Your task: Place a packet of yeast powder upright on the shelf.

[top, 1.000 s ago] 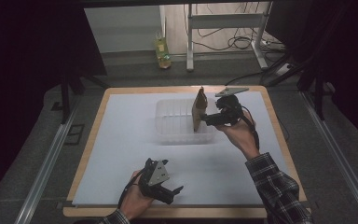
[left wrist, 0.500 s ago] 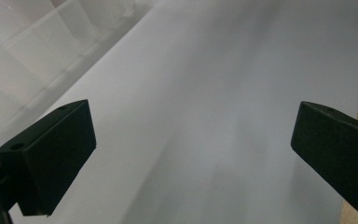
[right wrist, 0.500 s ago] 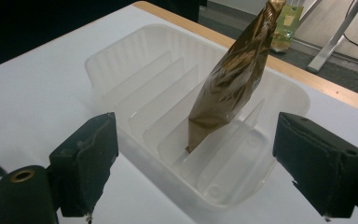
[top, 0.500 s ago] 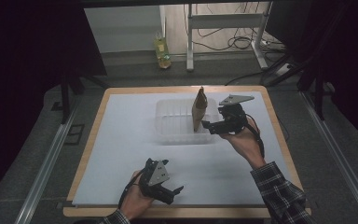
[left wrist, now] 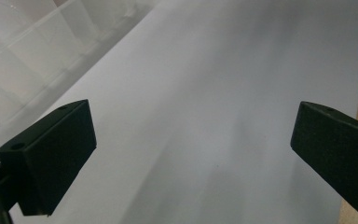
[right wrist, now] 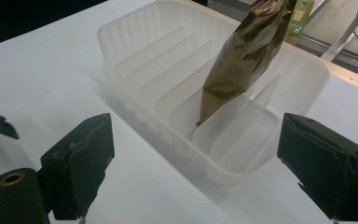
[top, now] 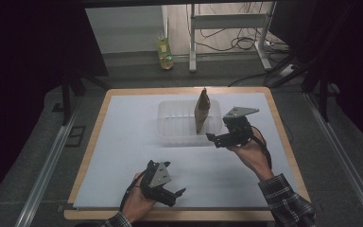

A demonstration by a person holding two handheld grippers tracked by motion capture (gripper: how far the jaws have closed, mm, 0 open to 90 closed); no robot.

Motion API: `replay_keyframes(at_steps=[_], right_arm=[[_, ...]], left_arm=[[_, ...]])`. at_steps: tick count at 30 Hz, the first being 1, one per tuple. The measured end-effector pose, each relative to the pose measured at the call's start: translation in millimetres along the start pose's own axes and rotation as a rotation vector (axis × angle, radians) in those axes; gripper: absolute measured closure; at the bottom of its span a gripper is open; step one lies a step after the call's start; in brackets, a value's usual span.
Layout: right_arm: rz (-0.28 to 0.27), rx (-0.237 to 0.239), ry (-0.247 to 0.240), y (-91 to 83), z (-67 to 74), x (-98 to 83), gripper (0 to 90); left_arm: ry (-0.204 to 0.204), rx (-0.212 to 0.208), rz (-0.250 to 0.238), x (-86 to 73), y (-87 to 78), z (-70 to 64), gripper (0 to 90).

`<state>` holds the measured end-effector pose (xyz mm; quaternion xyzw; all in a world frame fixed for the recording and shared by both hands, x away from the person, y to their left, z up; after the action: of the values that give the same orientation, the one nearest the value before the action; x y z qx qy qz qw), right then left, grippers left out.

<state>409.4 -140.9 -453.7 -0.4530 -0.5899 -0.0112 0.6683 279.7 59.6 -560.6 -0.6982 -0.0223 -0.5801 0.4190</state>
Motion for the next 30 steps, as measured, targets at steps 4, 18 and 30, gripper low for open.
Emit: replay_keyframes(at_steps=[4,18,30], right_arm=[[-0.011,0.019,0.007,-3.7,5.6,-7.9,10.1],[-0.016,0.035,-0.027,-21.0,20.3,-34.0,3.7],[-0.025,0.008,-0.031,-35.5,26.6,-58.4,1.4]], left_arm=[[-0.006,-0.005,-0.004,0.4,-0.3,-0.3,0.0],[-0.004,-0.002,-0.011,0.7,-0.1,-0.1,0.0],[0.002,-0.005,-0.015,0.8,0.0,-1.3,0.0]])
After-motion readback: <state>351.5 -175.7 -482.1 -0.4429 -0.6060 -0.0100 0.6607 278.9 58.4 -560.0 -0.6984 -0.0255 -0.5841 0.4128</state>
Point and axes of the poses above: each handheld gripper's, and its own axes: y roughly forward along the jaws, x roughly out of its top, z roughly to its left, the point moved 6 cm from there along y, roughly forward along the jaws, and after that the axes turned 6 degrees about -y, right-handed, at the moved point
